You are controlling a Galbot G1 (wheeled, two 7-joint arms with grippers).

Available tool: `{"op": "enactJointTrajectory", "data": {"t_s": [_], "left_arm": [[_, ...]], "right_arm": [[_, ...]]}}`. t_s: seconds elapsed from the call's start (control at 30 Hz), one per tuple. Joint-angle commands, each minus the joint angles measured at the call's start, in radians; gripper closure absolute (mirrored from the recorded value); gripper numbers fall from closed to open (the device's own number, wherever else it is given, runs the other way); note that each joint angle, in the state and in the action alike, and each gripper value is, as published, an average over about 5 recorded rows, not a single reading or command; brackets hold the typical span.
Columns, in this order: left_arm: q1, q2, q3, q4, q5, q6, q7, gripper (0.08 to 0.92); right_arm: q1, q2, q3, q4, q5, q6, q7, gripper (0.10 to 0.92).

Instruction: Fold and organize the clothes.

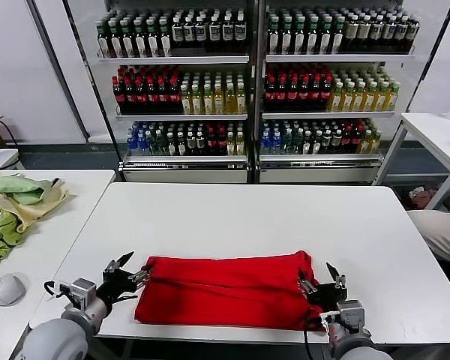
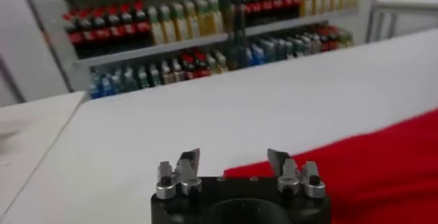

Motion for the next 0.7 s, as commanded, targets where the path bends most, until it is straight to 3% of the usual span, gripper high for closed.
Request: {"op": "enactJointTrajectory", "data": {"t_s": [0.03,0.2,0.7], "left_arm": [[0.013,-0.110,0.125,-0.018,-0.081,-0.081,-0.350,0.248],[-0.008,-0.153,0.190,0.008,-0.091,-0.071,-0.400,0.181],[-0.009,-0.175,0.185,0.000,-0.199,-0.042,-0.416,0.177]], "right_arm": [[-0.024,0.004,0.018,0.051,-0.005,0.009,-0.006,0.209],[-0.019,0.010,0.011,0.032,-0.009,0.022,-0.015,0.203],[-0.019,0.013,0.011,0.021,-0.015,0.035,-0.019,0.203]]}}
